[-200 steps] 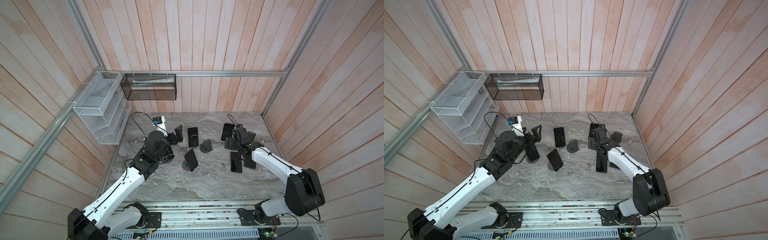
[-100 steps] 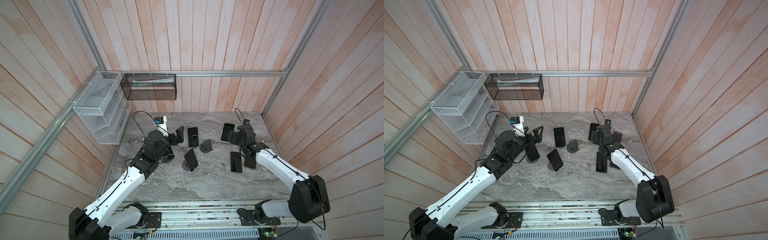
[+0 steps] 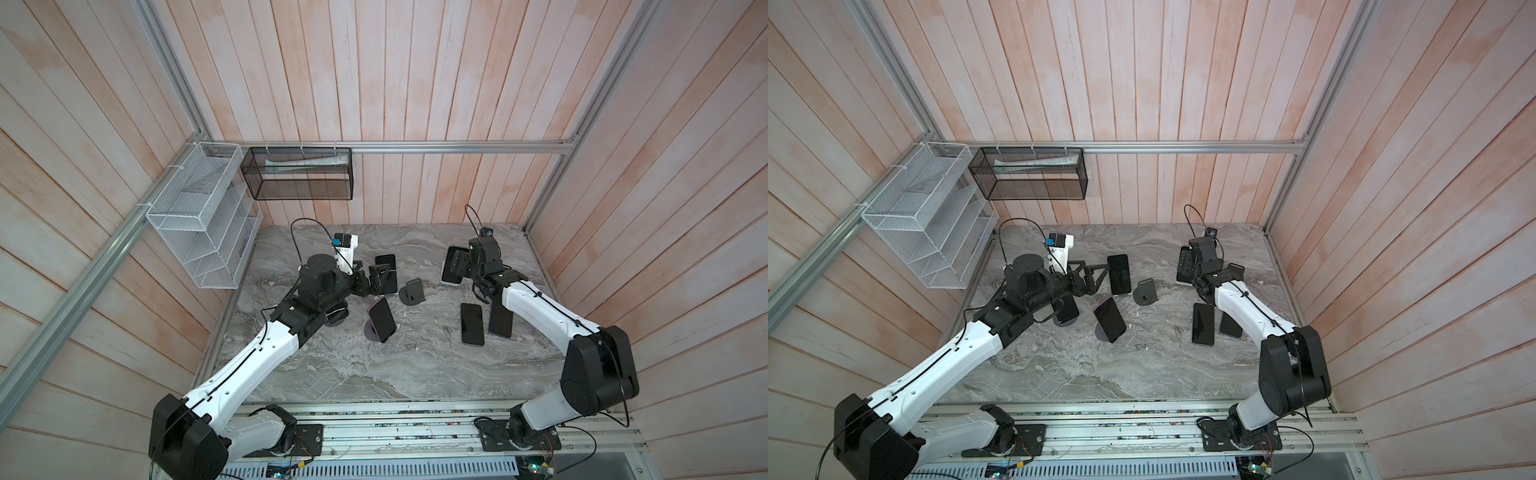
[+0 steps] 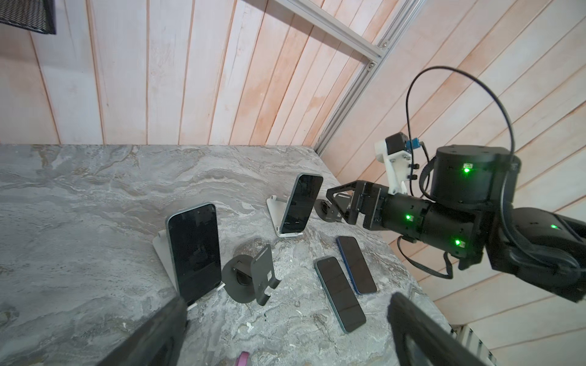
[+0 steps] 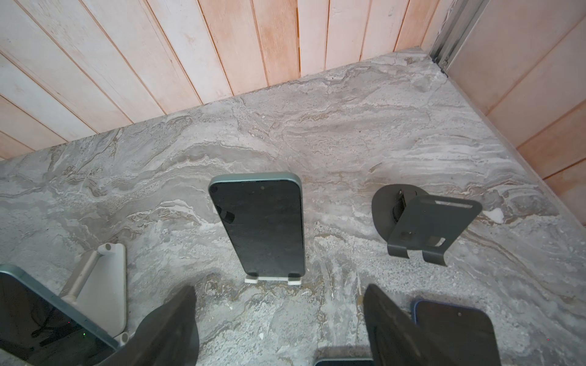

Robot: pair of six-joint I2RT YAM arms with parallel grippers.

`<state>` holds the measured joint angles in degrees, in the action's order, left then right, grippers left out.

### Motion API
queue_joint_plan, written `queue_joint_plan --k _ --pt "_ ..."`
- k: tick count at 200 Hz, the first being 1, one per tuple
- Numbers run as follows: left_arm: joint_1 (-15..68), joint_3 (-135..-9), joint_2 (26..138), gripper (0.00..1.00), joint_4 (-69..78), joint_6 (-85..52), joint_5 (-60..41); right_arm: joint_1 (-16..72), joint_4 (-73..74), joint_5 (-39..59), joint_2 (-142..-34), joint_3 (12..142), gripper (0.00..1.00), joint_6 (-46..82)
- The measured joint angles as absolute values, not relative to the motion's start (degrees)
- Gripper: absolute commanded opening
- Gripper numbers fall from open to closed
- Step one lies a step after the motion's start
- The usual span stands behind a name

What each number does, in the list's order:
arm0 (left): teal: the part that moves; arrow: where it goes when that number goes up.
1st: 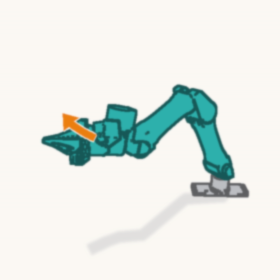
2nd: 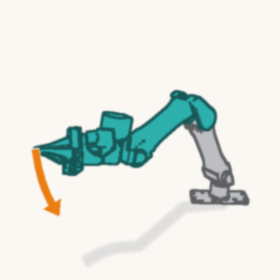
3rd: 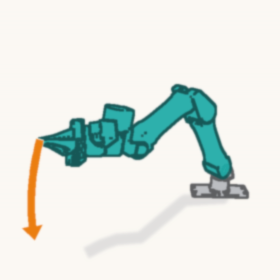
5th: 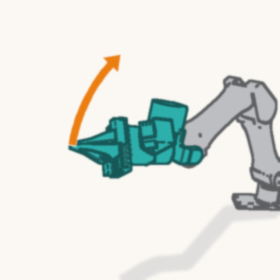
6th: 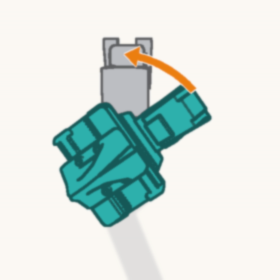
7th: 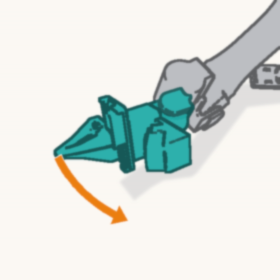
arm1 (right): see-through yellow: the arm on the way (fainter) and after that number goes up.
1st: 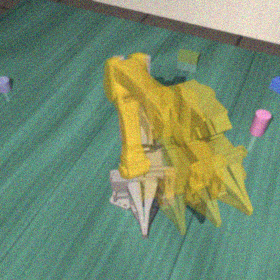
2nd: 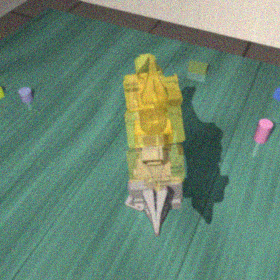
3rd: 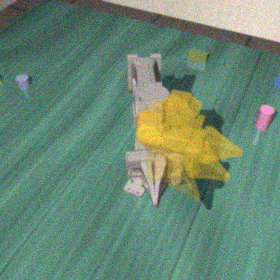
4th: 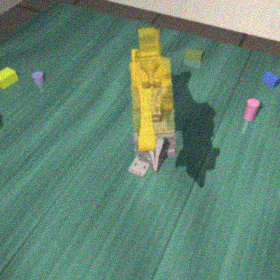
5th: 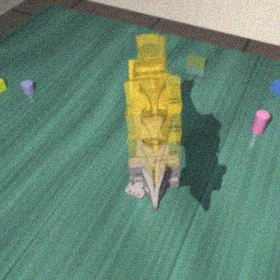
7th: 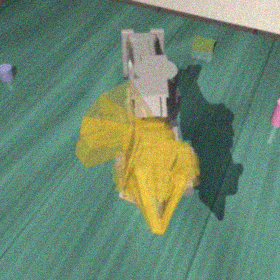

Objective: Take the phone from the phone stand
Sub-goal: 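Raise the right gripper and move it back toward the far stands, then lower the right gripper onto the phone on the white stand and close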

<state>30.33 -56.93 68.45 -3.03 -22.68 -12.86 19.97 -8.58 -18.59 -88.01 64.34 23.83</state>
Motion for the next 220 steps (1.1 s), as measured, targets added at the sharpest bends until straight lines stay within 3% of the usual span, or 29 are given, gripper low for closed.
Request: queue_joint_plan --k 220 --pt "30.4 -57.0 66.5 1.00 -4.1 -22.0 -2.3 20.3 -13.4 -21.2 -94.3 76.1 0.97 22.7"
